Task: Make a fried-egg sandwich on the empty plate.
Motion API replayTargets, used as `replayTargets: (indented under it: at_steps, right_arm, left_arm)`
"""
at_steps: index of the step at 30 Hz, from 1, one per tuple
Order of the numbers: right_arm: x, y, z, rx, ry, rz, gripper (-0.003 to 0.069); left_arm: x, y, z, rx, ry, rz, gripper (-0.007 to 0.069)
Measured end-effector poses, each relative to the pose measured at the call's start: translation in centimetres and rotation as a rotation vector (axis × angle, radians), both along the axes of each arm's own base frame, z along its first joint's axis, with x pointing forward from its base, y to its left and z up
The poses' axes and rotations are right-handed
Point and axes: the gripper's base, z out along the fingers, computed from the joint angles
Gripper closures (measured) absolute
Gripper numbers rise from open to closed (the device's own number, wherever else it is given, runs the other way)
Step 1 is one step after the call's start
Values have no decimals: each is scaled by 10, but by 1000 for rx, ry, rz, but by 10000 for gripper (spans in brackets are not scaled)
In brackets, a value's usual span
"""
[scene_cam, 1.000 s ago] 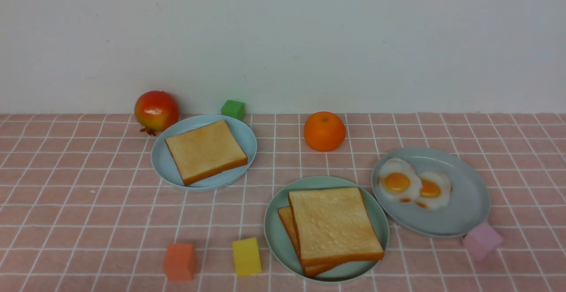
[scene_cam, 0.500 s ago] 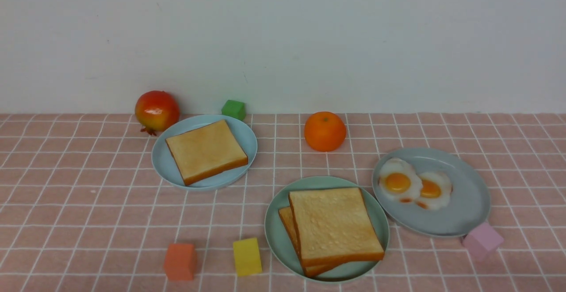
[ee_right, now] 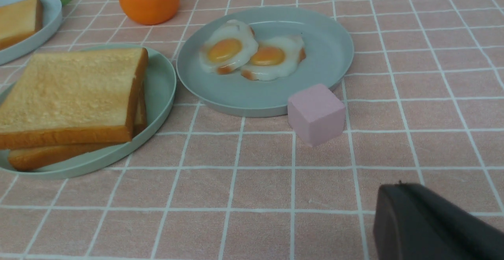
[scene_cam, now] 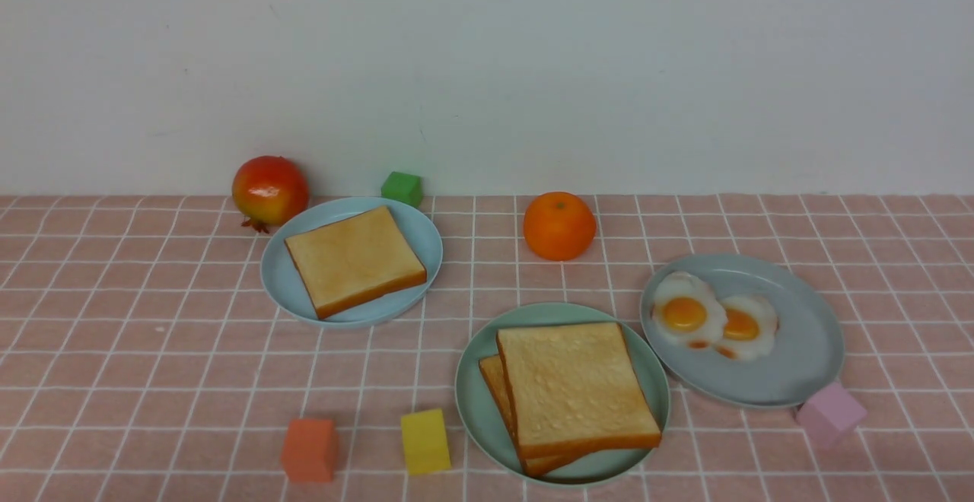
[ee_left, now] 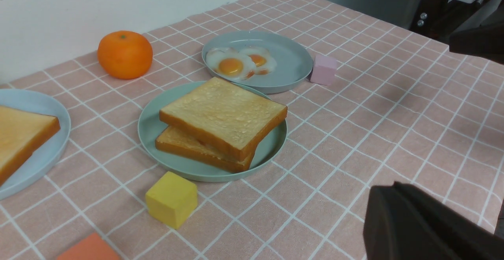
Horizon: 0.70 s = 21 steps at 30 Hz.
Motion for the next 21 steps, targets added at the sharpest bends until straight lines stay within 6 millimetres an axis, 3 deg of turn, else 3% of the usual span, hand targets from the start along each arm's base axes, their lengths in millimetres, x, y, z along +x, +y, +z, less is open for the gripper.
replayTargets:
  at_steps: [14, 19, 21]
  right_arm:
    - [0, 0, 0, -1, 0, 0, 652]
    - [0, 0, 0, -1, 0, 0, 647]
    - [0, 0, 0, -1, 0, 0, 645]
  left_arm:
    - [1, 1, 1, 1, -23, 12, 612]
    - [8, 20, 1, -75, -150, 256, 612]
    - [8, 31, -8, -120, -168, 393, 612]
